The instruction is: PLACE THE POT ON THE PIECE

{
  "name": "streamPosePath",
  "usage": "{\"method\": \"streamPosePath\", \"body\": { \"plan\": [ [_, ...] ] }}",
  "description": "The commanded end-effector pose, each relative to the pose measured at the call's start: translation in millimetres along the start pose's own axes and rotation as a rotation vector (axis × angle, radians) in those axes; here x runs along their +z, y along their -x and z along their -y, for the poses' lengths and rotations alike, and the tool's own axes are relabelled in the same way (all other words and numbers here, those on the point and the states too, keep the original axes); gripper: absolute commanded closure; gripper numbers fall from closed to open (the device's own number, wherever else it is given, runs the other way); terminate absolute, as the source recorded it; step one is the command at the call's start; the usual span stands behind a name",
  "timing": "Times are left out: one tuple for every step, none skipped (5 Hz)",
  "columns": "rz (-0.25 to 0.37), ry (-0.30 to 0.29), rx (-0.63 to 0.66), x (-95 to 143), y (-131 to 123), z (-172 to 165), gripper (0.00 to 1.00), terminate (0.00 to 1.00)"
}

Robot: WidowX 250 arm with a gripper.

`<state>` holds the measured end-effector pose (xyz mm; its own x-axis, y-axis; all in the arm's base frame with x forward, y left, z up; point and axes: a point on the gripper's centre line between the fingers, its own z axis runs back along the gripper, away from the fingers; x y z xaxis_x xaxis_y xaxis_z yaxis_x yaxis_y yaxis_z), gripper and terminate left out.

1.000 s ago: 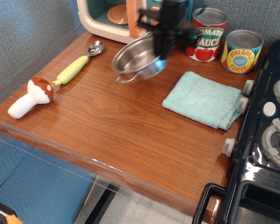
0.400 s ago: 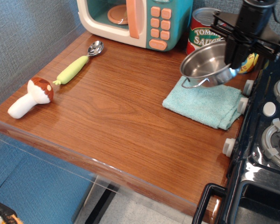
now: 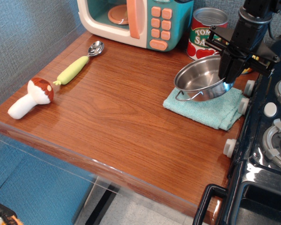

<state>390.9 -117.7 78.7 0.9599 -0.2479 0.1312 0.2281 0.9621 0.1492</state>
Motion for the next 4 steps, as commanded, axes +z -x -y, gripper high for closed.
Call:
{"method": "streamPosePath", "body": {
  "plan": [
    [0.01,-0.002,0.007,19,13,-6,1.0,0.0],
    [0.015,0.049,-0.023,21,10,-1,0.0,0.0],
    [0.091,0.111,-0.006,38,5,1,0.0,0.0],
    [0.151,0.156,0.008,57,1,-3,0.0,0.0]
  ]
}}
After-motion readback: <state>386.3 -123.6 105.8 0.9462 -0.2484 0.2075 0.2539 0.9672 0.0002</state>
